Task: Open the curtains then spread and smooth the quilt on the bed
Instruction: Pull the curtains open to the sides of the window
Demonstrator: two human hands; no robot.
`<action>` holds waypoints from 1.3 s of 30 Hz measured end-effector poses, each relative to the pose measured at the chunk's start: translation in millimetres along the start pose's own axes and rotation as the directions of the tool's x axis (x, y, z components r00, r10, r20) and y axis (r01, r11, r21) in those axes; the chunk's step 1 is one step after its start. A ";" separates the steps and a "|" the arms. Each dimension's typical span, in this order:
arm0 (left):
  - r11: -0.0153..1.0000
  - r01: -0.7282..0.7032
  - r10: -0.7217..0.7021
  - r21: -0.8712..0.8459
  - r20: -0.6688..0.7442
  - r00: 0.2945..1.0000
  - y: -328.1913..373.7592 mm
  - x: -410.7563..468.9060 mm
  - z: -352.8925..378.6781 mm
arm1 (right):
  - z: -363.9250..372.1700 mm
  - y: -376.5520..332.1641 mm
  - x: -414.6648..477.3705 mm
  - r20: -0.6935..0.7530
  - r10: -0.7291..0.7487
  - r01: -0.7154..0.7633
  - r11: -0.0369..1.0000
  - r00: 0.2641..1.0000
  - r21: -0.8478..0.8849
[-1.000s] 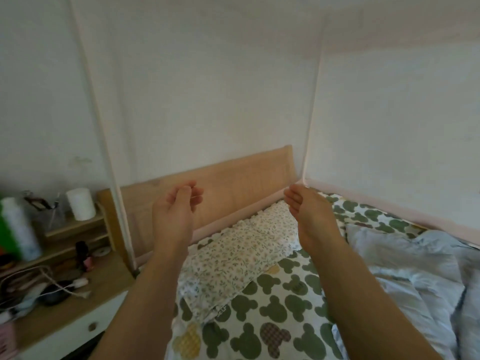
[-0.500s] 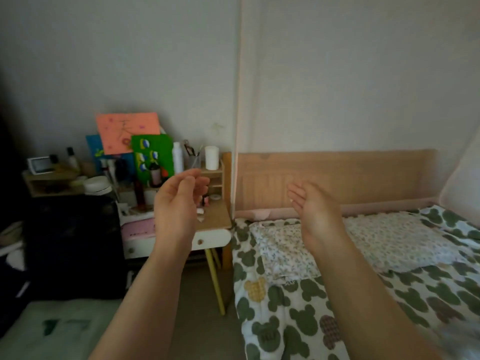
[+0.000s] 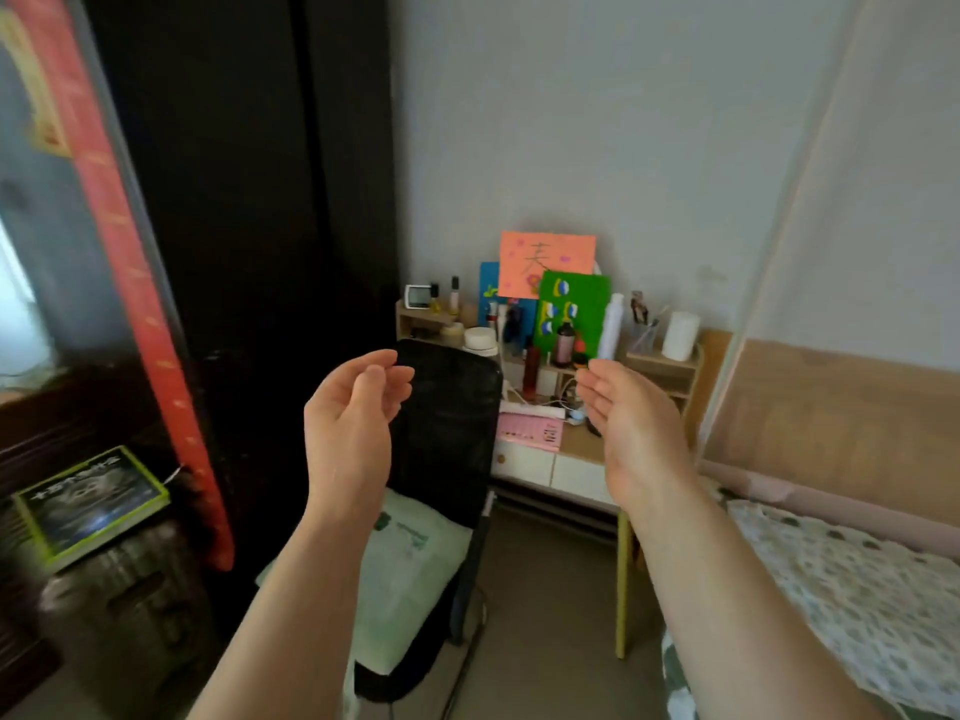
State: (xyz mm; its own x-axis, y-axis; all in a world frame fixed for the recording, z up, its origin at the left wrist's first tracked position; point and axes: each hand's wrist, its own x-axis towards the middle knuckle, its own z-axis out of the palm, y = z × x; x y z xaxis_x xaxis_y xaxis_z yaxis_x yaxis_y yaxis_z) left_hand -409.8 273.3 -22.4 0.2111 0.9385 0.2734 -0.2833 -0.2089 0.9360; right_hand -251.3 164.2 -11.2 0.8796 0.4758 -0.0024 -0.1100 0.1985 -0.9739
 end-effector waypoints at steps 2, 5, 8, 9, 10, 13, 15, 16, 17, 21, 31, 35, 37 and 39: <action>1.000 0.002 -0.002 0.003 -0.049 0.999 5.5 11.4 -29.6 | 31.6 5.3 -3.6 0.062 0.003 -0.003 1.000 0.998 -0.003; 0.999 -0.024 0.028 0.031 -0.144 0.989 12.8 33.1 -86.4 | 93.7 18.0 -13.2 0.162 0.004 -0.005 1.000 0.987 0.006; 0.998 -0.047 0.057 0.052 -0.221 0.974 23.6 53.1 -145.9 | 156.7 29.4 -30.9 0.248 0.021 -0.025 1.000 0.969 0.014; 0.997 -0.055 0.067 0.052 -0.251 0.966 28.6 61.2 -168.8 | 180.9 33.2 -39.2 0.276 0.032 -0.040 0.999 0.961 0.022; 0.997 -0.061 0.071 0.045 -0.277 0.958 33.0 67.4 -188.4 | 201.1 37.0 -46.6 0.303 0.042 -0.051 0.998 0.952 0.022; 0.995 -0.094 0.099 0.031 -0.358 0.929 47.9 88.9 -254.5 | 271.1 49.9 -75.4 0.378 0.069 -0.073 0.997 0.923 -0.004; 0.994 -0.096 0.105 0.043 -0.404 0.909 57.1 100.8 -298.3 | 316.6 57.7 -96.0 0.416 0.076 -0.074 0.997 0.906 -0.022; 0.994 -0.097 0.112 0.056 -0.422 0.900 61.7 105.9 -318.4 | 336.7 60.5 -106.1 0.433 0.073 -0.072 0.997 0.898 -0.020; 0.993 -0.098 0.120 0.073 -0.440 0.890 65.8 110.1 -336.9 | 354.9 63.3 -115.2 0.455 0.071 -0.072 0.997 0.888 -0.015; 0.981 -0.102 0.174 0.166 -0.509 0.843 85.0 125.8 -420.8 | 438.9 79.5 -154.3 0.541 0.052 -0.095 0.994 0.840 0.051; 0.957 -0.058 0.238 0.285 -0.654 0.718 106.1 142.2 -575.0 | 589.2 121.3 -229.0 0.731 0.084 -0.147 0.989 0.677 0.023; 0.946 -0.038 0.263 0.321 -0.696 0.668 106.5 153.4 -609.4 | 634.4 134.5 -244.5 0.783 0.100 -0.160 0.987 0.614 0.000; 0.942 -0.033 0.276 0.335 -0.714 0.643 105.3 162.4 -625.8 | 659.6 142.3 -249.3 0.802 0.106 -0.164 0.986 0.588 -0.010; 0.938 -0.024 0.284 0.344 -0.730 0.622 103.1 174.1 -641.1 | 683.5 149.3 -252.3 0.817 0.112 -0.168 0.986 0.565 -0.019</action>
State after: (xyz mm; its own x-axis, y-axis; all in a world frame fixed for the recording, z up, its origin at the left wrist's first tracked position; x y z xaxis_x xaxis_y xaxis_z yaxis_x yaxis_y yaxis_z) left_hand -1002.0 591.5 -20.5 -0.6319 0.7251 0.2739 0.0512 -0.3136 0.9482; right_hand -806.0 659.4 -0.9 0.1062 0.9915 0.0747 -0.2476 0.0991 -0.9638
